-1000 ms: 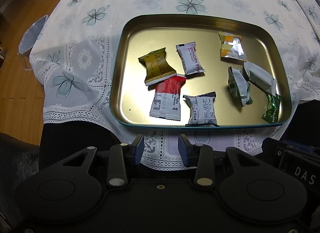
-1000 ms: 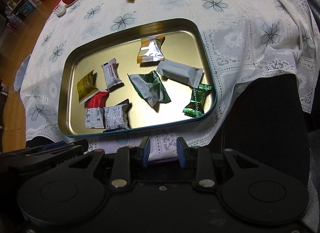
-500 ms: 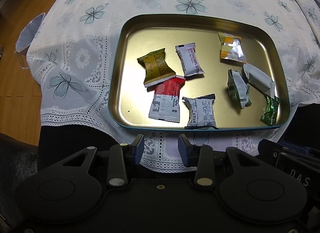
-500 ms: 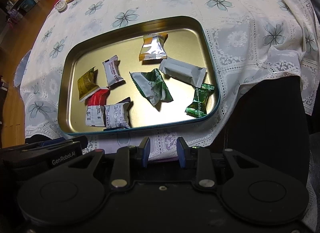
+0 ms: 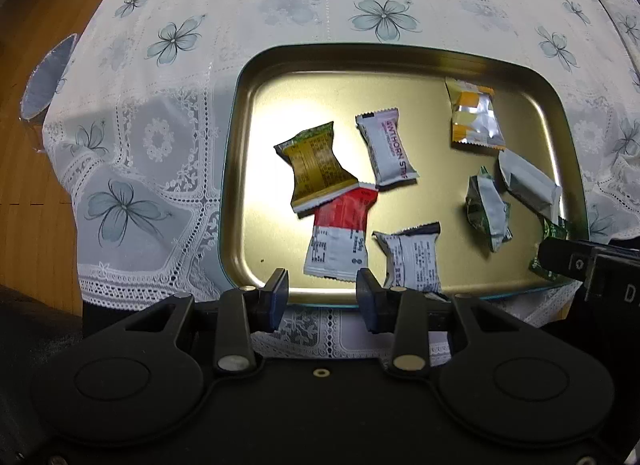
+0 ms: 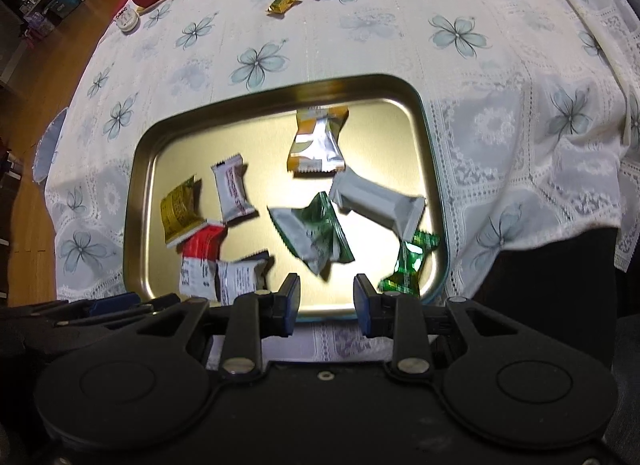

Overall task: Organize snacks
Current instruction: 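Raise both open tools above the tray, then move both open tools past the tray toward the remaining snacks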

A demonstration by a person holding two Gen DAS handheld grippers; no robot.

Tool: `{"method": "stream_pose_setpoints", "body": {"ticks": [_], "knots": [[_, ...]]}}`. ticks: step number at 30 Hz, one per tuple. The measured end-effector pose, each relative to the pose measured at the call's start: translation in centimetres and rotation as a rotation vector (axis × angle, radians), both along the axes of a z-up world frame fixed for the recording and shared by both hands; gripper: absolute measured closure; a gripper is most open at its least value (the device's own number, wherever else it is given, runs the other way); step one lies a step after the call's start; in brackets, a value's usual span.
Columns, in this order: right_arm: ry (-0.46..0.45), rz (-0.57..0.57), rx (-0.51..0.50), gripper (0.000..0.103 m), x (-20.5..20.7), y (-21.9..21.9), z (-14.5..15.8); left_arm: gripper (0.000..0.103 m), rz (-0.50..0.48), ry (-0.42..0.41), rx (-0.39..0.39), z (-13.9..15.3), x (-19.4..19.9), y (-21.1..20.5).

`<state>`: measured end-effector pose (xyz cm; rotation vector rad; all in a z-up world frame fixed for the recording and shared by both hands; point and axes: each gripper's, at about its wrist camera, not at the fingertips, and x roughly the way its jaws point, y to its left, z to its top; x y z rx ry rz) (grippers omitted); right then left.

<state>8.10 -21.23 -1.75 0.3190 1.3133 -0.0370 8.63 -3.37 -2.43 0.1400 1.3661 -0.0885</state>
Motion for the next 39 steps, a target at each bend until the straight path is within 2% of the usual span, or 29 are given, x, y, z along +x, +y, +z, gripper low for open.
{"method": "stream_pose_setpoints", "body": {"ticks": [13,24,35,37,39], "knots": [[0.019,0.026,0.002,0.072,9.4,-1.5,-0.4,0.056,-0.036,0.059,-0.016,-0.7,6.3,-1.3],[0.013,0.021,-0.064,0.071,21.0,-3.3,-2.1,0.056,-0.049,0.057,-0.030,-0.6,13.1,-1.7],[-0.042,0.029,-0.137,0.063,34.5,-5.0,-6.3,0.055,-0.045,0.046,0.003,-2.0,19.7,-1.5],[-0.064,0.051,-0.148,0.055,36.3,-5.0,-6.6,0.055,-0.051,0.051,0.006,-2.3,20.4,-1.5],[-0.084,0.084,-0.148,0.052,37.9,-4.7,-6.9,0.055,-0.053,0.056,0.011,-2.7,21.0,-1.5]]}}
